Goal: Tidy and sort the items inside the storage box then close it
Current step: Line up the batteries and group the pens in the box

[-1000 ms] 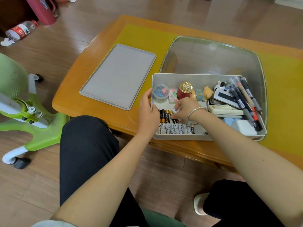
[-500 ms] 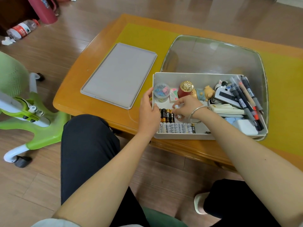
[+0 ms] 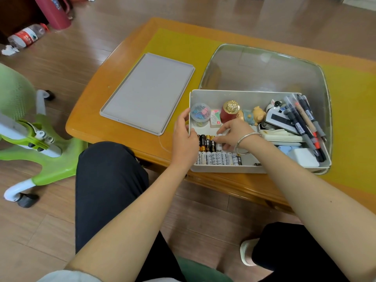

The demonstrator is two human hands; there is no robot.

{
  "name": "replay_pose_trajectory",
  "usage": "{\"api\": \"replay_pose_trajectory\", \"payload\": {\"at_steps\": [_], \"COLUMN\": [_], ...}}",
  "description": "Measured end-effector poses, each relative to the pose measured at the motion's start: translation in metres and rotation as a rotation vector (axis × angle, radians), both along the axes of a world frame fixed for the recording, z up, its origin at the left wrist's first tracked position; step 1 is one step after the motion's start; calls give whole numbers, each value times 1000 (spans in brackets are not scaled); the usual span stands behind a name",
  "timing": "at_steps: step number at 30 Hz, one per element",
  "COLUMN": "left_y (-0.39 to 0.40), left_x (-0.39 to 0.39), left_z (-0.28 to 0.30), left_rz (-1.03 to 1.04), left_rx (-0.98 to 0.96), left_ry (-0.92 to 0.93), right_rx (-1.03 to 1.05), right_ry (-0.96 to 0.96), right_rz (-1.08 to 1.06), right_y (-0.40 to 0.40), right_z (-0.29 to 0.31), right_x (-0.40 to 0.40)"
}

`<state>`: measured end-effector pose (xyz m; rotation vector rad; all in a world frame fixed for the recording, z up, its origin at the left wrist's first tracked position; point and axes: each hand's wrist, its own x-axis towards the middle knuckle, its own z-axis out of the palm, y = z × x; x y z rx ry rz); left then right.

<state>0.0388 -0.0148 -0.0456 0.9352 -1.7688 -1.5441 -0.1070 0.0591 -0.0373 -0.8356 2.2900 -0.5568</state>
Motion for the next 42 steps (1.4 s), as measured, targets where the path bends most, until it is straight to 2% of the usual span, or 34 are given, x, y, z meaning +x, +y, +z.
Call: {"api": "replay_pose_trajectory", "payload": {"at_steps": [3, 6, 10, 12, 18, 22, 28, 42], "left_y": [0, 0, -1, -2, -2, -1, -1, -1], "left_x": [0, 1, 0, 0, -1, 0, -1, -1], "left_z": [0, 1, 1, 1, 2, 2, 1, 1], "left_rz": [5, -4, -13, -17, -11, -9, -1, -2], "left_rx": [-5, 10, 64, 74, 61, 37, 29, 12], "left_ry": [-10, -2, 2, -9, -36, -37, -43, -32], "right_rx": [99, 143, -12, -15, 422, 579, 693, 748], "right_ry": [64, 20, 260, 312, 522, 647, 647, 574], "right_rz": [127, 198, 249, 315, 629, 742, 801, 701], "right_y": [-2, 4, 26, 43, 71, 75, 74, 72], "right_z": [7, 20, 44, 55, 57, 43, 37, 29], "right_x": [0, -4, -15, -22, -30, -29, -30, -27]}}
